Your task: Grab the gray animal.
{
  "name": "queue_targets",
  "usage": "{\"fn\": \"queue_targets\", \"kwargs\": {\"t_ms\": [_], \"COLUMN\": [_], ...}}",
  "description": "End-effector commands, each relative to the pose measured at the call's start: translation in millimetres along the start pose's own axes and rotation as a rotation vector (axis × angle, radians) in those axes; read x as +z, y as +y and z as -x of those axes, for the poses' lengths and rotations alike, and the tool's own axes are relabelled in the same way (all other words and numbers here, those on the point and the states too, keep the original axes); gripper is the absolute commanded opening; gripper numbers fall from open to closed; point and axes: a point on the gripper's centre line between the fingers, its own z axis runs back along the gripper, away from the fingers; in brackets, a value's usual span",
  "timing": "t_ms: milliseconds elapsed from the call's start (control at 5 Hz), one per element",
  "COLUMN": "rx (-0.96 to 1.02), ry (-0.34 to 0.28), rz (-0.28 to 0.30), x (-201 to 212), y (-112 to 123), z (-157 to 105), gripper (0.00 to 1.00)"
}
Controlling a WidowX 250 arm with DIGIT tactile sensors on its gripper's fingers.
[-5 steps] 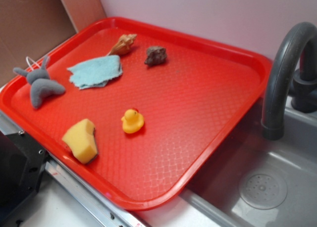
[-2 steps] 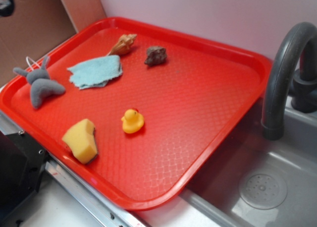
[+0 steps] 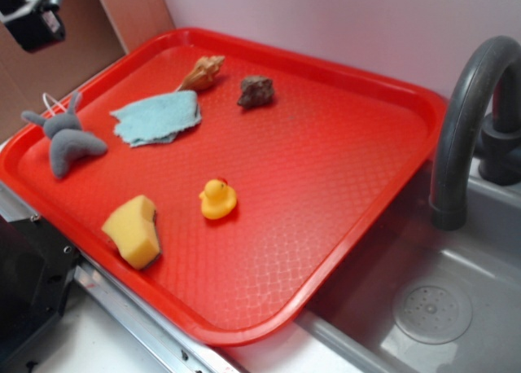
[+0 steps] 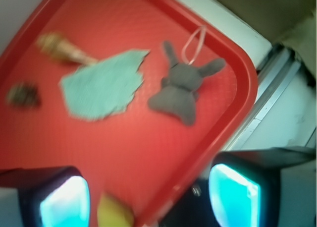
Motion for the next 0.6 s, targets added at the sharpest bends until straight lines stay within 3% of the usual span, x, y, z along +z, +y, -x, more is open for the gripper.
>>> {"fn": "queue_targets", "kwargs": {"t_ms": [0, 400], "rx": [0.203, 0.22], "ry": [-0.108, -0.188], "rz": [-0.055, -0.186], "x": [-38.1, -84.4], "y": [18.4, 30.1], "z": [-29.6, -40.2], "gripper": [1.0, 1.0]}}
